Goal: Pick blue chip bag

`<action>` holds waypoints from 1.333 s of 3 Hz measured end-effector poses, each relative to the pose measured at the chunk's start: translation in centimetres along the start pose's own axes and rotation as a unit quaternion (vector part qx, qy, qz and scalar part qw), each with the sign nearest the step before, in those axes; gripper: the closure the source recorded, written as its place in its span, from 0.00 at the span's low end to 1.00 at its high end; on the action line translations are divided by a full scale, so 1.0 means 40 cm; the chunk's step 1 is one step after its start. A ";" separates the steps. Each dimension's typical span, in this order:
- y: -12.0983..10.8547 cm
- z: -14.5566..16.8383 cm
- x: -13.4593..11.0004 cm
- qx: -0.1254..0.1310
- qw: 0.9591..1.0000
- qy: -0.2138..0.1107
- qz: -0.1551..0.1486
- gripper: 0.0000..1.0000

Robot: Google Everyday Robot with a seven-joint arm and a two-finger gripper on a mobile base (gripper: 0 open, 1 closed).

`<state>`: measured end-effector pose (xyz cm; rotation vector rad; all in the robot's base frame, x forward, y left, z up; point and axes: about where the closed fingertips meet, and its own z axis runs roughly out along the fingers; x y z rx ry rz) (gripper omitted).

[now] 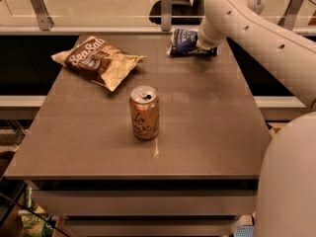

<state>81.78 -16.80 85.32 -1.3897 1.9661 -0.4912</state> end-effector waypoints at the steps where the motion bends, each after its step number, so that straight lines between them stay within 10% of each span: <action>1: 0.000 0.000 0.000 0.000 1.000 0.000 0.000 1.00; 4: 0.000 0.000 0.000 0.000 1.000 0.000 0.000 1.00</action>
Offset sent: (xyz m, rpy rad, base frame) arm -0.1015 0.0548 0.1404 -0.1576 -0.3759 0.1107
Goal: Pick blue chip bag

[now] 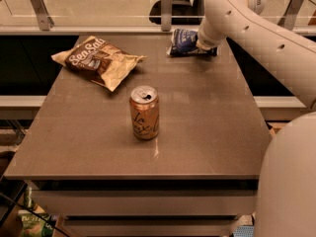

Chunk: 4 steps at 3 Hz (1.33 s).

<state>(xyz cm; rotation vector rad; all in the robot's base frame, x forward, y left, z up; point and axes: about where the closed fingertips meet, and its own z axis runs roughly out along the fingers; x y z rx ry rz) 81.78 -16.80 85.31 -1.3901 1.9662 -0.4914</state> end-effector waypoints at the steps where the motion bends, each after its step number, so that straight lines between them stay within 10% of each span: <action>1: 0.000 0.000 0.000 0.000 1.000 0.000 0.000 1.00; 4: 0.000 0.000 0.000 0.000 1.000 0.000 0.000 1.00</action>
Offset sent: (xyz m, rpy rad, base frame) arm -0.0607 -0.0590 0.0312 -0.1966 0.0310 -0.1645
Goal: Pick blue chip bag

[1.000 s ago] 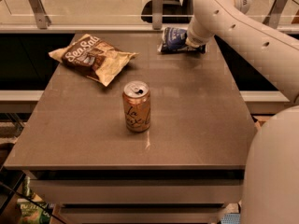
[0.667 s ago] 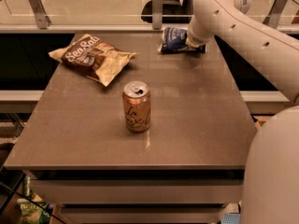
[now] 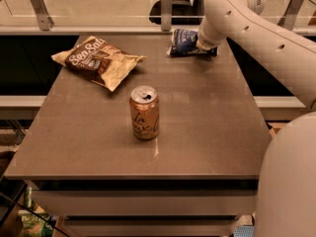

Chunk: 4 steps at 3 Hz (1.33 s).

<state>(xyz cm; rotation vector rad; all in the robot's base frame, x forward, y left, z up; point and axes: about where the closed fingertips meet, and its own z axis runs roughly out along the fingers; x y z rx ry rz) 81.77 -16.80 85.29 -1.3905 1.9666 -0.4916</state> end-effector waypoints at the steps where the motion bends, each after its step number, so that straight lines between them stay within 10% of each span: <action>1: 0.000 0.000 0.000 0.000 1.000 0.000 0.000 1.00; 4: 0.000 0.000 -0.001 0.000 1.000 0.000 0.000 1.00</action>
Offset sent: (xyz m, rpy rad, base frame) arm -0.0267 0.0727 0.0098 -0.0013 0.0126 0.3188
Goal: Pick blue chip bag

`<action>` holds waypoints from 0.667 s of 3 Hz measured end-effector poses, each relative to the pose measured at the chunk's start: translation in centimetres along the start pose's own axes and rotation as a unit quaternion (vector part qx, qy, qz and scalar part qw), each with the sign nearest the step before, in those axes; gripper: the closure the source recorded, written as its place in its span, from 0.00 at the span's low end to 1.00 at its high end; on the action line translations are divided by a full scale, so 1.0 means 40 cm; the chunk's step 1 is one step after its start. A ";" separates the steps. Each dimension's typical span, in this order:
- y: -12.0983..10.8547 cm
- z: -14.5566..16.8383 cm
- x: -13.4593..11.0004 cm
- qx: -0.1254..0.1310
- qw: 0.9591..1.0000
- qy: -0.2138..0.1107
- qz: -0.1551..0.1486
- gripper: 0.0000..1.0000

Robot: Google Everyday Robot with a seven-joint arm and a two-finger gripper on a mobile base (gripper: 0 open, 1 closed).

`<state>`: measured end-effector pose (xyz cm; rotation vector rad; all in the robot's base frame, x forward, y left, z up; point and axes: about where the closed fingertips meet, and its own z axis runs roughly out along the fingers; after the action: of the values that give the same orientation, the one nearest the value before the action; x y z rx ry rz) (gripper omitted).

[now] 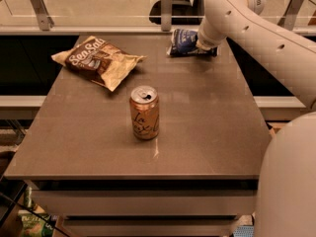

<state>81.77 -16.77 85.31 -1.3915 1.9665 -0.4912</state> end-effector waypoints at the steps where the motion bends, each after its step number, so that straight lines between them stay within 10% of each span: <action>1: 0.000 0.000 0.000 0.000 1.000 0.000 0.000 1.00; 2: 0.000 -0.001 0.000 0.000 1.000 0.000 0.000 1.00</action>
Offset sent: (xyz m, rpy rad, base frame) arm -0.0968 0.0443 0.1067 -0.1442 -0.2411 0.0732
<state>81.76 -16.77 85.33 -1.3916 1.9664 -0.4914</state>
